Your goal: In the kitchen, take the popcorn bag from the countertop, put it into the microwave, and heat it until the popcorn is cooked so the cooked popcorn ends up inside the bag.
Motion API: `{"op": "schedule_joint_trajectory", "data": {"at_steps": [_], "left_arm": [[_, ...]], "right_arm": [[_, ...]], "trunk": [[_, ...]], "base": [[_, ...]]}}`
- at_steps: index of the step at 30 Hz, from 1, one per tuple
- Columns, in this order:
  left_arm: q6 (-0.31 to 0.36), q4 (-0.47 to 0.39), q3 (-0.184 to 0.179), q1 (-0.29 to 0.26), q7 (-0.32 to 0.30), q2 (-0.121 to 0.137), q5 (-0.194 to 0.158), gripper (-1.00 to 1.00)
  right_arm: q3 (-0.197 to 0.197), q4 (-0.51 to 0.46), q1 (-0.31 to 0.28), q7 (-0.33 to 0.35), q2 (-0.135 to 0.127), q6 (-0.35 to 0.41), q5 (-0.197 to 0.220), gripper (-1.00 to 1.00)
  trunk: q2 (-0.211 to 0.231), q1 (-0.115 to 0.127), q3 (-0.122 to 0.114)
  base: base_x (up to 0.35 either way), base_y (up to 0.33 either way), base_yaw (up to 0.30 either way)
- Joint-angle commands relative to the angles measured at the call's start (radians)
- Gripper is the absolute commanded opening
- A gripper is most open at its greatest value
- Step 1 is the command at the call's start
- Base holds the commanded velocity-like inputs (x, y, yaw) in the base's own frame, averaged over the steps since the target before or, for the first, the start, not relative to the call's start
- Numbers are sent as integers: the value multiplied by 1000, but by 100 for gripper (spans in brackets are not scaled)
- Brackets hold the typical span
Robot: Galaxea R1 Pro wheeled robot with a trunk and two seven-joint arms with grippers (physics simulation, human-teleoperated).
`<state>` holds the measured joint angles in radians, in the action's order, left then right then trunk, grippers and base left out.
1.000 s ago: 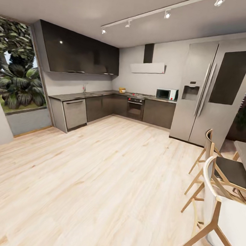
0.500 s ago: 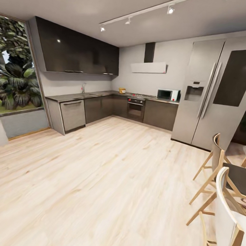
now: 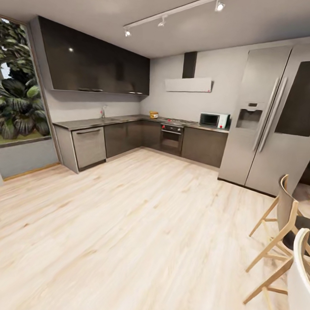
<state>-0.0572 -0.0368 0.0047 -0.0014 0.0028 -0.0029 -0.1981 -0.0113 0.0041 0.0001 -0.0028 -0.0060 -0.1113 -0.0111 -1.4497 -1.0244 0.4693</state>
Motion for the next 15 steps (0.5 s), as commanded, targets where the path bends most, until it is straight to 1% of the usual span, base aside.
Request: {"op": "schedule_joint_trajectory", "data": {"at_steps": [1,15], "left_arm": [[-3,0,0,0,0,0,-6,100],[-4,0,1,0,0,1,-6,100]], "right_arm": [[-1,0,0,0,0,-4,-1,100],[-1,0,0,0,0,-4,-1,100]], "trunk": [[0,-1,1],[0,-1,1]], "base": [[328,0,0],[328,0,0]]}}
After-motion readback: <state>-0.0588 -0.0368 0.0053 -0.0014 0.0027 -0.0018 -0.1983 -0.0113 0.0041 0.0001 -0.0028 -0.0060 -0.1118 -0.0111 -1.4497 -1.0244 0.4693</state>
